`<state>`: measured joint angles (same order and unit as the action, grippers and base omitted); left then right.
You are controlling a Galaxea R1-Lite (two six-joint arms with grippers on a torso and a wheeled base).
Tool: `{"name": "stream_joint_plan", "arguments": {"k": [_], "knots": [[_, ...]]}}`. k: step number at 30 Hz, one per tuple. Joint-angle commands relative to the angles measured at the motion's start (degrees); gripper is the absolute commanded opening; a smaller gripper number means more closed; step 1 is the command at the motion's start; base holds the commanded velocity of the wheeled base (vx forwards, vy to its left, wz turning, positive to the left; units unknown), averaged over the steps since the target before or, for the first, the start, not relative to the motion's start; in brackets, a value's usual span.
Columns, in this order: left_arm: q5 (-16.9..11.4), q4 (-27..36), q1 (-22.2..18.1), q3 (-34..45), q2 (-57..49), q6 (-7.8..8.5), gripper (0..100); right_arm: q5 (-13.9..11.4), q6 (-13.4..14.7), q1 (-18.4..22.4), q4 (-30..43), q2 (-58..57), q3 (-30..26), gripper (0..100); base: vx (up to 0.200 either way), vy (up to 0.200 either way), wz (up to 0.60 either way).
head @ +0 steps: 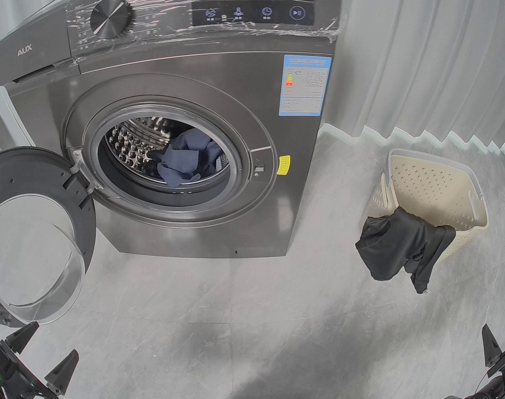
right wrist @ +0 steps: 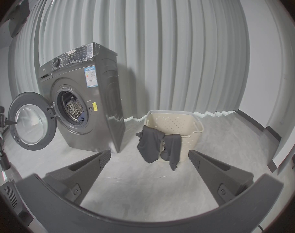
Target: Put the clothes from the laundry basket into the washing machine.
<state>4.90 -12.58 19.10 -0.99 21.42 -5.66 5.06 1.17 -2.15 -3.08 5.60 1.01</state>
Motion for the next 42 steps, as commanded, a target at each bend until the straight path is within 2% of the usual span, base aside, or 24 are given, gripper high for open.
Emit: {"name": "stream_joint_plan", "arguments": {"k": [1,3,4,5,6,7,8,11,12,13,15,17,18,21,22,23,24,25,26,29,30,32,35,42], "knots": [[-8.77,9.15,-14.27,0.90,-16.15,2.05,100,1.80,-0.03,2.15,2.12,-5.51,-0.22,100,0.000,-0.200,0.00],[-11.40,9.33,-18.84,0.90,-17.02,4.16,100,1.53,-0.29,2.06,2.03,-5.51,-0.31,100,0.000,-0.100,0.00],[-14.39,9.24,-20.68,0.90,-17.73,5.22,100,1.27,0.41,2.06,2.21,-5.60,-0.31,100,0.000,0.000,0.00],[-16.94,9.24,-21.12,0.90,-17.99,6.18,100,0.39,1.38,2.06,2.64,-5.60,-0.40,100,0.000,0.000,0.00],[-17.29,9.15,-21.04,0.90,-17.99,6.18,100,0.04,1.55,2.06,2.91,-5.60,-0.40,100,0.000,0.000,0.00],[-18.79,9.15,-21.04,0.99,-17.99,6.45,100,-1.37,1.64,2.06,2.56,-5.51,-0.75,100,0.000,0.000,0.00],[-18.00,9.15,-21.04,0.90,-17.99,6.27,100,-1.72,1.55,2.06,2.47,-5.51,-1.01,100,0.000,0.000,0.00],[-12.11,10.21,-20.77,0.55,-18.08,6.10,100,-1.63,1.38,2.06,2.56,-5.51,-1.01,100,0.000,0.000,0.00],[-11.32,10.65,-20.60,0.46,-17.99,6.01,100,-1.98,0.94,2.06,3.00,-5.60,-1.01,100,0.000,0.000,0.00],[-12.28,11.09,-20.16,0.37,-18.34,5.57,100,-2.42,-0.12,2.06,3.00,-5.60,-1.01,100,0.000,0.000,0.00],[-18.61,11.26,-19.19,0.20,-20.80,3.46,100,-3.04,-0.91,1.97,3.00,-5.42,-1.01,100,0.000,0.000,0.00],[-24.15,11.53,-19.10,0.02,-21.16,2.84,100,-3.39,-0.82,2.23,3.00,-5.33,-1.01,100,0.000,0.000,0.00],[-24.06,11.35,-19.10,0.11,-21.07,2.67,100,-3.21,-0.82,2.15,3.00,-5.42,-1.01,100,0.000,0.000,0.00],[-19.49,11.35,-19.28,0.20,-20.98,2.93,100,-2.60,0.50,2.15,3.00,-5.60,-1.01,100,0.000,0.000,0.00],[-15.71,11.44,-19.37,0.11,-20.98,3.28,100,-2.42,0.85,2.15,3.00,-5.60,-1.01,100,0.000,0.000,0.00],[-10.79,11.61,-19.37,0.02,-20.72,4.51,100,-2.42,0.85,2.15,3.00,-5.51,-1.01,100,0.000,0.000,0.00],[-9.47,11.61,-19.37,0.11,-20.72,4.69,100,-2.42,0.85,2.15,3.00,-5.51,-1.01,100,0.000,0.000,0.00],[-4.37,11.88,-19.45,0.55,-20.45,6.54,100,-2.42,0.76,2.23,3.00,-5.42,-1.01,100,0.000,0.000,0.00],[-2.97,12.23,-19.63,0.99,-20.19,6.27,100,-2.42,0.76,2.23,3.00,-5.42,-1.01,100,0.000,0.000,0.00],[-4.64,12.67,-19.10,0.99,-20.89,7.06,100,-2.42,0.50,2.15,3.00,-5.51,-1.01,100,0.000,0.000,0.00],[-4.99,12.67,-19.10,0.99,-20.89,6.71,100,-3.04,-0.03,2.06,2.91,-5.60,-1.01,100,0.000,0.000,0.00],[-4.99,12.67,-19.10,0.99,-20.89,6.62,100,-2.77,0.50,2.06,2.91,-5.60,-1.01,100,0.000,0.000,0.00],[-4.46,12.76,-19.10,0.99,-20.89,6.45,100,-3.13,-0.20,2.06,3.00,-5.60,-1.01,100,0.000,0.000,0.00],[-4.46,12.84,-19.19,0.99,-20.98,6.71,100,-3.13,-0.29,2.06,2.91,-5.60,-1.01,100,0.000,-0.200,0.00]]}}
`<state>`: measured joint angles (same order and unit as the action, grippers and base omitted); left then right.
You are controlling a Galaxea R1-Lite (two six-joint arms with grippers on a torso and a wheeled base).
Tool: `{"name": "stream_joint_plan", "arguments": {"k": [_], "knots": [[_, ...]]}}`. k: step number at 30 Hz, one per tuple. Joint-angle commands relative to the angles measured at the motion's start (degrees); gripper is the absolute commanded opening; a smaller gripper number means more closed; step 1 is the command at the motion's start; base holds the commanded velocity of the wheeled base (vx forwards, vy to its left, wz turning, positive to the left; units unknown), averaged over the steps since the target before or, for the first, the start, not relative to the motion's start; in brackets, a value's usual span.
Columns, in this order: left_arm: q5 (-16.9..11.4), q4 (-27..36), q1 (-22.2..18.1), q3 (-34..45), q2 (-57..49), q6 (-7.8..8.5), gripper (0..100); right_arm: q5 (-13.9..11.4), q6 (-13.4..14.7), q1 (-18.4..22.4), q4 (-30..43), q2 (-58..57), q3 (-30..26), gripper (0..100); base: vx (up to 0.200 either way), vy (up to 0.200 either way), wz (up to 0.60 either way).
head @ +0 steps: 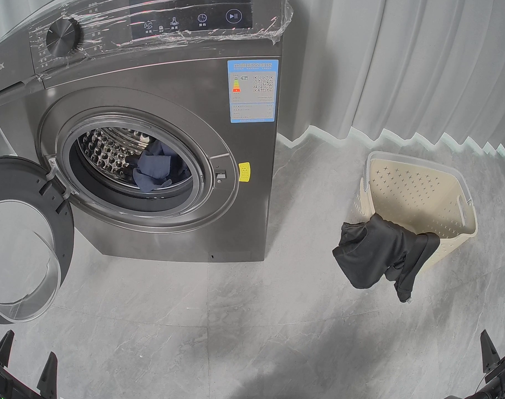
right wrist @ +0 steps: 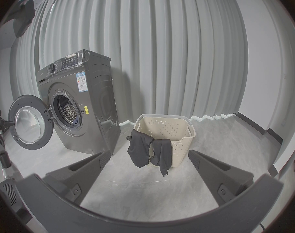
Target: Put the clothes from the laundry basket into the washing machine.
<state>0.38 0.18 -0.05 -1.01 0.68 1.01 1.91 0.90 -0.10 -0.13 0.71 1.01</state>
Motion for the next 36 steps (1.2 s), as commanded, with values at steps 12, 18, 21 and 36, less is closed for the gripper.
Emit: {"name": "stream_joint_plan", "arguments": {"k": [12,18,21,36], "knots": [[-0.38,-0.09,0.05,1.01,-0.16,0.04,100,0.02,-0.02,0.01,-0.04,-0.71,-1.01,100,0.000,-0.200,0.00],[-0.82,-0.09,0.05,0.92,-0.07,-0.84,100,0.02,-0.02,0.01,-0.04,-0.71,-1.01,100,0.000,-0.200,0.00],[-0.82,-0.09,0.05,1.01,-0.07,-0.75,100,0.02,-0.02,0.01,-0.04,-0.71,-1.01,100,0.000,-0.200,0.00],[-0.82,-0.09,0.05,1.01,-0.07,-0.66,100,0.02,-0.02,0.01,-0.04,-0.71,-1.01,100,0.000,-0.187,0.00]]}}
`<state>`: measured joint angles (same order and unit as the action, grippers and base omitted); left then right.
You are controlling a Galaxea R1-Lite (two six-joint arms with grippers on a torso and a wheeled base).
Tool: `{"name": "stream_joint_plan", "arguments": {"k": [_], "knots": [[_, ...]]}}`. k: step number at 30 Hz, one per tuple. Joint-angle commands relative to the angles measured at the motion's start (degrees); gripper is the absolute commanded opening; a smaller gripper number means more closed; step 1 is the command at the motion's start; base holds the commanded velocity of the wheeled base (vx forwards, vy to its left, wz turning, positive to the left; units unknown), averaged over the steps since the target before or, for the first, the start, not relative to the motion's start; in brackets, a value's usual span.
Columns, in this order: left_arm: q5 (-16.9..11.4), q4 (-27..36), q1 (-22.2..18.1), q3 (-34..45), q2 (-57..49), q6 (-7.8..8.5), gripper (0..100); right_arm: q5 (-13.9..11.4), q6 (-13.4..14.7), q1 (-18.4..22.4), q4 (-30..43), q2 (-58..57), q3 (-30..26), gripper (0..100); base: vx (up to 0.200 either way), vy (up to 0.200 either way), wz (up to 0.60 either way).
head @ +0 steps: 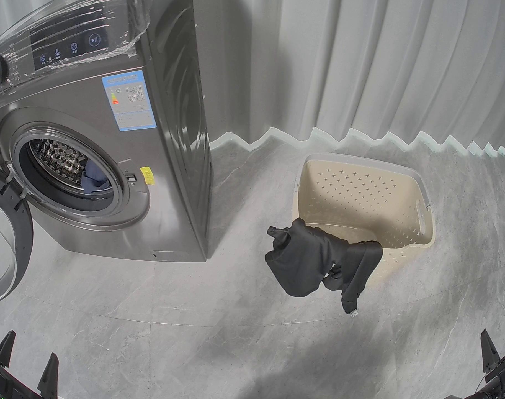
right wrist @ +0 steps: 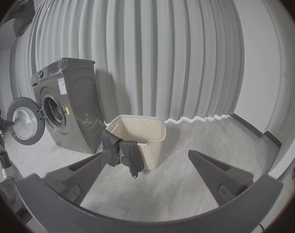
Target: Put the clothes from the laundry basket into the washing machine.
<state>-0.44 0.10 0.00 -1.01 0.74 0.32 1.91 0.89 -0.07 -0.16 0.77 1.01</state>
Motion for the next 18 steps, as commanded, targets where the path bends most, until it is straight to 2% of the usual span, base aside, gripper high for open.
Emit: {"name": "stream_joint_plan", "arguments": {"k": [1,8,14,18], "knots": [[0.00,-0.01,0.00,1.01,-0.22,0.03,100,0.02,-0.01,-0.01,-0.02,-0.77,-1.01,100,0.000,0.000,0.00],[0.18,-0.01,0.00,1.01,-0.13,-0.32,100,0.02,-0.01,-0.01,-0.02,-0.77,-1.01,100,0.000,0.000,0.00],[0.53,-0.01,0.00,1.01,-0.13,-1.02,100,0.02,-0.01,-0.01,-0.02,-0.77,-1.01,100,-0.200,0.000,0.00],[0.61,-0.10,0.00,1.01,-0.13,-1.11,100,0.02,-0.01,-0.01,-0.02,-0.77,-1.01,100,0.000,0.000,0.00]]}}
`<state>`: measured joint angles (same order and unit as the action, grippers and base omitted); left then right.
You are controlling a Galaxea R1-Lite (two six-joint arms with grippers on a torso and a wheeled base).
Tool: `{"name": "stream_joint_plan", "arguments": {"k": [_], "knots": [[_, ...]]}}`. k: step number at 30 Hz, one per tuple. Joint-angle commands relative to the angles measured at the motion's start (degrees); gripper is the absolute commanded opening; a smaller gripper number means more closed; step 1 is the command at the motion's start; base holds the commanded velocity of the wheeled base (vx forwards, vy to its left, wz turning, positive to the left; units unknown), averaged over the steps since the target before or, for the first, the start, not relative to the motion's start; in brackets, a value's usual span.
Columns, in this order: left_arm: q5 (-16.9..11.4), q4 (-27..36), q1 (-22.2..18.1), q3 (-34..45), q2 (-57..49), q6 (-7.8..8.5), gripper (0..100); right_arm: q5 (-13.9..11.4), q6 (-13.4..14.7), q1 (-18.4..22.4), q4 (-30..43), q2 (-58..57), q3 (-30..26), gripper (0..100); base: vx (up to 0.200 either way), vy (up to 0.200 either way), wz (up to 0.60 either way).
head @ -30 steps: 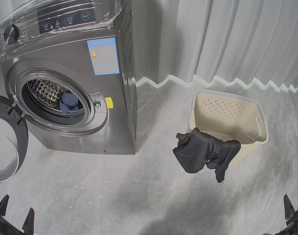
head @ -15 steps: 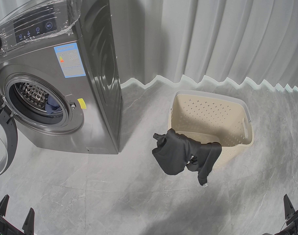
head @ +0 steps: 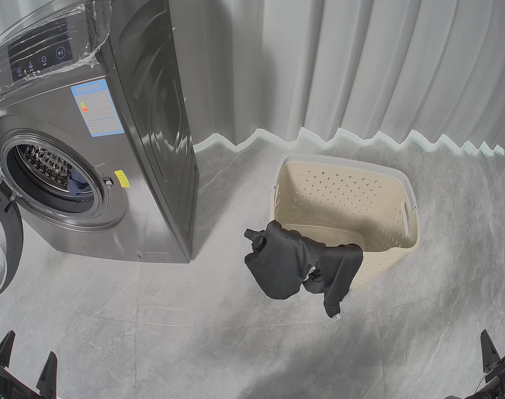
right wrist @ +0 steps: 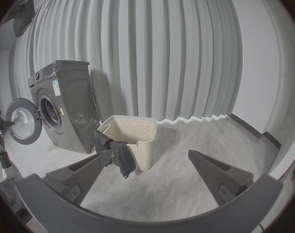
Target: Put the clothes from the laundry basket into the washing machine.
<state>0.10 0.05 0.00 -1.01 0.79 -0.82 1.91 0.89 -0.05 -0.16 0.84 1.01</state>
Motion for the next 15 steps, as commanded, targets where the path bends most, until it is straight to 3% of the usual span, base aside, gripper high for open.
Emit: {"name": "stream_joint_plan", "arguments": {"k": [1,5,15], "knots": [[-0.10,-0.05,0.00,1.01,-0.18,0.20,100,0.02,-0.01,-0.04,-0.02,-0.84,-1.01,100,0.000,0.000,0.00],[-0.27,0.04,0.00,1.01,-0.18,0.47,100,0.02,-0.01,-0.04,-0.02,-0.84,-1.01,100,0.000,0.000,0.00],[-0.45,-0.05,0.00,1.01,-0.27,0.64,100,0.02,-0.01,-0.04,-0.02,-0.84,-1.01,100,0.000,-0.200,0.00]]}}
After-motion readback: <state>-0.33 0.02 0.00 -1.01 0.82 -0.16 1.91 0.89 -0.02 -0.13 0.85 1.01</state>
